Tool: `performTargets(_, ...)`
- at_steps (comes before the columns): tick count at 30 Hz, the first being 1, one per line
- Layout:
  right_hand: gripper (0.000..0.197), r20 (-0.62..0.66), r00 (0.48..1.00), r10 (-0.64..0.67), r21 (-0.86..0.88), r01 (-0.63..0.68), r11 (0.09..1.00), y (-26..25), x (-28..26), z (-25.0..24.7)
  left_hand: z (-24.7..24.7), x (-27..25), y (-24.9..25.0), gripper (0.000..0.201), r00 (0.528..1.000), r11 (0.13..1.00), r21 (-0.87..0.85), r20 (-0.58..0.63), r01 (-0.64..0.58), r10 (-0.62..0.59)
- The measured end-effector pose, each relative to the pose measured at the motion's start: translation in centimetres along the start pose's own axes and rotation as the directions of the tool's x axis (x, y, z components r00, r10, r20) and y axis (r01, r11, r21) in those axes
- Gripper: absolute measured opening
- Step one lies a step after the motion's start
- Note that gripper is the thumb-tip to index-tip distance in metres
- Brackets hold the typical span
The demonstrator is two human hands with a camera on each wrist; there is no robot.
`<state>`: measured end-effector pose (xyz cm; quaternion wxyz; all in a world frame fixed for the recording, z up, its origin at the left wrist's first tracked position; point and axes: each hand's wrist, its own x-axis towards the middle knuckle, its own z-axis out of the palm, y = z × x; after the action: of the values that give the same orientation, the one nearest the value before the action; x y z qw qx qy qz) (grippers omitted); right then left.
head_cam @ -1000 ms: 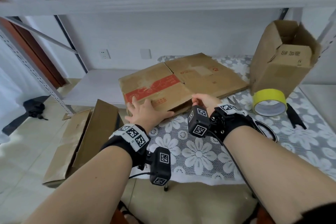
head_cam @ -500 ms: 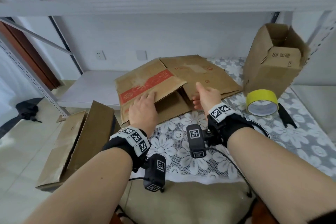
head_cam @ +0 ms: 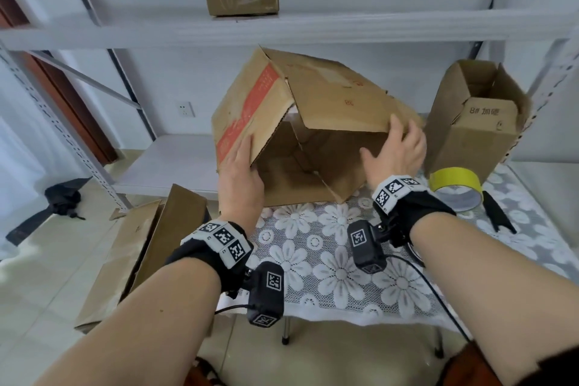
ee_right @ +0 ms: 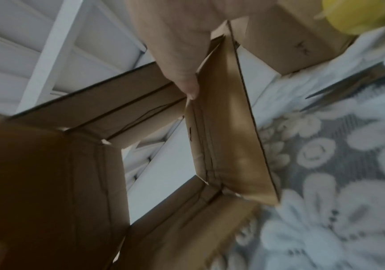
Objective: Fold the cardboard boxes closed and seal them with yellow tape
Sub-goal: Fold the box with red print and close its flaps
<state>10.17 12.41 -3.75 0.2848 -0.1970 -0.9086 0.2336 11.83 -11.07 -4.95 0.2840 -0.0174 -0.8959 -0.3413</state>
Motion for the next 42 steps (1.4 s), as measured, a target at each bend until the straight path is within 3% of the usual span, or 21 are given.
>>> performTargets(3,0.081,-0.068,0.997,0.029,0.056,-0.025,0.998,-0.4,1.1,-1.0,-0.5,0.5,0.7,0.057,0.997,0.993,-0.104,-0.044,0.055,-0.059)
performTargets(6,0.09,-0.115,0.981,0.159,0.244,-0.128,0.961,-0.7,1.4,-1.8,-1.0,0.8,1.4,0.05,0.991,0.979,-0.191,-0.097,0.073,-0.093)
performTargets(8,0.096,-0.01,0.966,0.258,0.371,-0.236,0.898,-0.7,1.4,-2.1,-1.3,0.9,1.7,0.045,0.984,0.968,-0.236,-0.137,0.084,-0.118)
performTargets(10,0.094,0.187,0.945,0.267,0.369,-0.32,0.873,-0.7,1.0,-1.9,-1.6,0.8,1.8,0.043,0.979,0.961,-0.263,-0.153,0.088,-0.131)
performTargets(12,0.079,0.308,0.919,0.246,0.307,-0.341,0.889,-0.7,0.6,-1.5,-1.9,0.6,1.7,0.042,0.979,0.96,-0.27,-0.162,0.077,-0.124)
performTargets(16,0.035,0.329,0.916,0.232,0.323,-0.339,0.883,-2.0,0.4,-0.9,-2.4,0.4,1.4,0.04,0.977,0.952,-0.299,-0.177,0.065,-0.122)
performTargets(20,0.027,0.196,0.951,0.238,0.43,-0.302,0.851,-3.3,0.5,-0.7,-2.8,0.7,2.2,0.04,0.955,0.917,-0.366,-0.18,0.16,-0.238)
performTargets(26,0.032,-0.004,0.967,0.254,0.323,-0.239,0.916,-1.8,-0.7,-3.7,-1.8,-0.4,3.6,0.042,0.96,0.893,-0.419,-0.144,0.162,-0.242)
performTargets(31,0.034,-0.034,0.945,0.325,0.341,-0.295,0.893,1.0,-1.5,-3.9,0.0,-2.6,2.1,0.038,0.98,0.906,-0.381,-0.006,0.183,-0.2)
performTargets(36,0.033,-0.017,0.941,0.339,0.372,-0.309,0.876,2.3,-1.6,-4.3,-0.1,-3.0,0.4,0.017,0.949,0.908,-0.279,0.052,0.312,-0.31)
performTargets(39,0.032,-0.03,0.944,0.328,0.395,-0.29,0.872,2.0,-1.9,-4.0,-1.0,-2.2,1.4,0.025,0.941,0.897,-0.303,-0.004,0.321,-0.338)
performTargets(42,0.029,-0.066,0.941,0.333,0.399,-0.281,0.873,1.7,-2.0,-3.5,-2.2,-1.0,3.1,0.047,0.934,0.881,-0.378,-0.099,0.284,-0.343)
